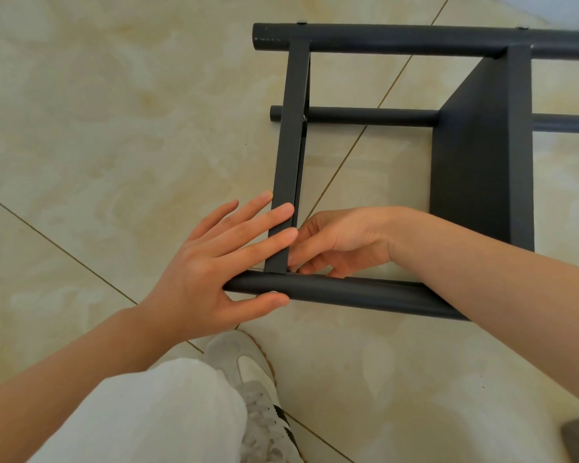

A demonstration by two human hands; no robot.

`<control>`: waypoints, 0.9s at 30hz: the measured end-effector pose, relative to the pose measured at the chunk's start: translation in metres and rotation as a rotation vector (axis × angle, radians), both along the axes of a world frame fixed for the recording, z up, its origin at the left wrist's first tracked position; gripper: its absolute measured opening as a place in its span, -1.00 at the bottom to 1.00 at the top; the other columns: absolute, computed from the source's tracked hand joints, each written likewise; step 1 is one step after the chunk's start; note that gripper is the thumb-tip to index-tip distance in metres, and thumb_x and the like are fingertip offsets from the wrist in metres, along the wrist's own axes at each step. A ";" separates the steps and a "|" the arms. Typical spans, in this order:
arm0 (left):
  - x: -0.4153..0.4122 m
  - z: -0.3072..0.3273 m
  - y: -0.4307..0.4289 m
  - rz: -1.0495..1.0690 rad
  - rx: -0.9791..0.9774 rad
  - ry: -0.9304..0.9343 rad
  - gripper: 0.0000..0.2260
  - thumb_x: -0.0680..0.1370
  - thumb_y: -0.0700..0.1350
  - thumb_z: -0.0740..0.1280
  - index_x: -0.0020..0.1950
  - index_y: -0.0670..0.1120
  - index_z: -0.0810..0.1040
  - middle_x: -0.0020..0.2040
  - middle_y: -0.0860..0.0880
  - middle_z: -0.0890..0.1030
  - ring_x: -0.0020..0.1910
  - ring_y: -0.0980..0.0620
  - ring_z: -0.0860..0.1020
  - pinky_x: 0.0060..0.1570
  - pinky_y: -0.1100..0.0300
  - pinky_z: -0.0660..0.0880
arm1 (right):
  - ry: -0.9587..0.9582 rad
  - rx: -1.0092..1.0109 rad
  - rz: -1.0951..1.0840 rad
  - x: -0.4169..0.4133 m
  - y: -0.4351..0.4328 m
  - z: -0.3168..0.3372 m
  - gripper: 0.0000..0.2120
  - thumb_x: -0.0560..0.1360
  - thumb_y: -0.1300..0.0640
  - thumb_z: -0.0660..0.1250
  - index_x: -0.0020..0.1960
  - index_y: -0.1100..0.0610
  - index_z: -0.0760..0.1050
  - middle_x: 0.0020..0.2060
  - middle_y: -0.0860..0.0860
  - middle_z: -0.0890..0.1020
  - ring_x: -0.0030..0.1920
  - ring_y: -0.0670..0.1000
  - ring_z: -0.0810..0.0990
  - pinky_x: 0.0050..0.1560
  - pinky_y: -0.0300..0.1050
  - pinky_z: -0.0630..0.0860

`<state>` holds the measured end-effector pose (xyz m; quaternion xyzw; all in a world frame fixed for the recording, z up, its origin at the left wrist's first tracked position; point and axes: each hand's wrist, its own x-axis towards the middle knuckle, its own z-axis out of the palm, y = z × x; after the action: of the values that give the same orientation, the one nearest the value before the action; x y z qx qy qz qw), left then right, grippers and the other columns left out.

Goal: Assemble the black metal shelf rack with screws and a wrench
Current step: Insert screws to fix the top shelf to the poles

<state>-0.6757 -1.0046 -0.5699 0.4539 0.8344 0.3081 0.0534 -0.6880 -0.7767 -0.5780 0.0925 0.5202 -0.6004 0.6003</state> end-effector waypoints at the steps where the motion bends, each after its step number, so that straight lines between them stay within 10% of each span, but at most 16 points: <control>1: 0.000 0.000 0.000 0.000 0.000 -0.002 -0.48 0.60 0.17 0.33 0.45 -0.11 0.42 0.51 -0.10 0.38 0.56 -0.12 0.25 0.50 -0.16 0.20 | 0.005 -0.002 0.002 0.000 0.000 0.000 -0.86 0.56 0.20 0.35 -0.08 0.10 0.69 -0.03 0.07 0.67 0.03 0.06 0.61 0.18 0.08 0.55; 8: -0.001 0.000 0.000 -0.005 0.010 0.008 -0.47 0.60 0.16 0.33 0.47 -0.10 0.40 0.51 -0.10 0.38 0.56 -0.13 0.25 0.50 -0.16 0.20 | 0.024 -0.044 0.028 -0.001 0.001 0.002 -0.69 0.57 0.22 0.33 -0.28 0.00 0.70 -0.24 -0.07 0.68 -0.11 -0.02 0.55 0.02 -0.03 0.54; 17: 0.000 0.001 0.001 0.001 -0.006 -0.001 -0.49 0.61 0.17 0.31 0.44 -0.11 0.43 0.50 -0.11 0.39 0.56 -0.12 0.25 0.51 -0.14 0.19 | 0.018 0.069 0.035 0.000 -0.006 0.001 -0.69 0.57 0.07 0.36 0.21 0.25 0.58 -0.02 0.10 0.63 0.02 0.06 0.59 0.28 0.13 0.49; 27: 0.000 0.001 0.000 0.002 0.004 0.001 -0.49 0.60 0.16 0.33 0.45 -0.11 0.43 0.50 -0.11 0.39 0.56 -0.13 0.26 0.50 -0.15 0.21 | 0.022 0.027 0.019 0.001 -0.001 -0.001 -0.85 0.55 0.14 0.37 -0.15 0.07 0.69 -0.04 0.08 0.67 0.06 0.09 0.62 0.22 0.07 0.53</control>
<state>-0.6760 -1.0042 -0.5691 0.4535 0.8341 0.3096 0.0517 -0.6873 -0.7778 -0.5792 0.0890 0.5356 -0.5888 0.5987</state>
